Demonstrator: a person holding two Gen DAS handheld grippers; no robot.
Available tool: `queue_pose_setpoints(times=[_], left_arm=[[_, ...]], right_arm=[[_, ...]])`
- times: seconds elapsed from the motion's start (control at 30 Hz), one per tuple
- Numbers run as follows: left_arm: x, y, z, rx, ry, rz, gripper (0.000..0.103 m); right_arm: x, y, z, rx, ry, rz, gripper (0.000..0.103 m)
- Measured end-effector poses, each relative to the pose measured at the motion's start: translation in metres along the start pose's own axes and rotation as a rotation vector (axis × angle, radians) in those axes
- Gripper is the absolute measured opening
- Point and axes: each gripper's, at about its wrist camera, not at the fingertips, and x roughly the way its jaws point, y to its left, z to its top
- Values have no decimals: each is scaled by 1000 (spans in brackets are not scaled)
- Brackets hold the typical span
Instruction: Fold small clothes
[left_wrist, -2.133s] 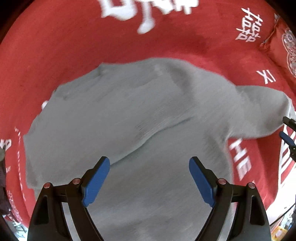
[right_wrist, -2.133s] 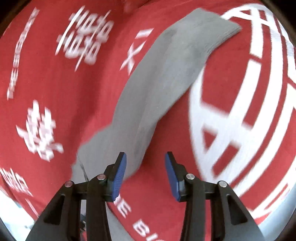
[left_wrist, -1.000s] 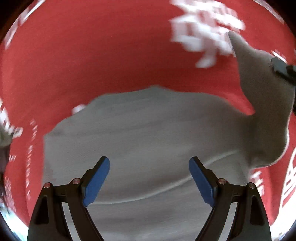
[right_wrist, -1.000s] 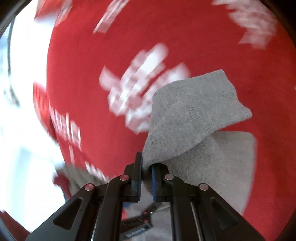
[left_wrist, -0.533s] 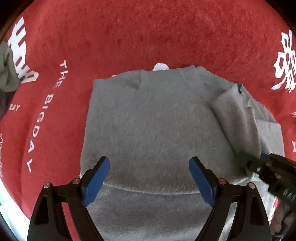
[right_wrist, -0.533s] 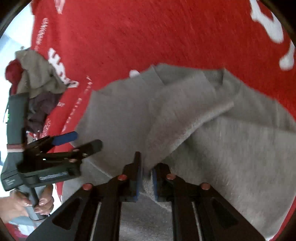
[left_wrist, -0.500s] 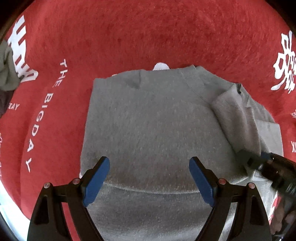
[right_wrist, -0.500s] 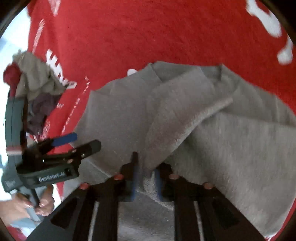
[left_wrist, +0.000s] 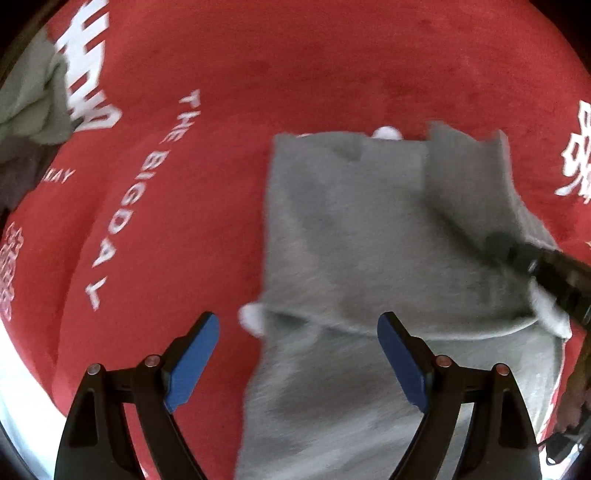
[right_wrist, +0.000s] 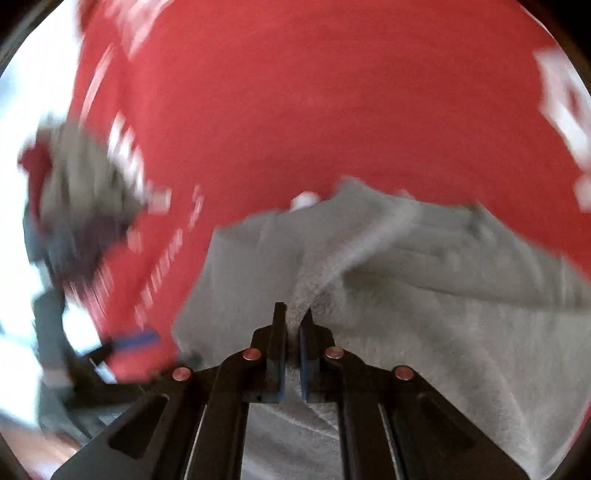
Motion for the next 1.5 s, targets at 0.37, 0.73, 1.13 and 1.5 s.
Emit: queue_pose_setpoints(times=[0.37, 0.73, 1.13, 1.5], left_arm=[[-15, -1, 11, 4, -26, -17, 89], [28, -62, 32, 77, -10, -27, 89], [50, -68, 41, 71, 18, -1, 103], [-16, -52, 18, 113, 12, 60, 93]], right_arm=[[3, 28, -33, -178, 137, -96, 58], [-133, -161, -93, 538, -61, -411, 59], [-112, -218, -120, 695, 20, -189, 20], [-137, -219, -132, 714, 51, -289, 52]])
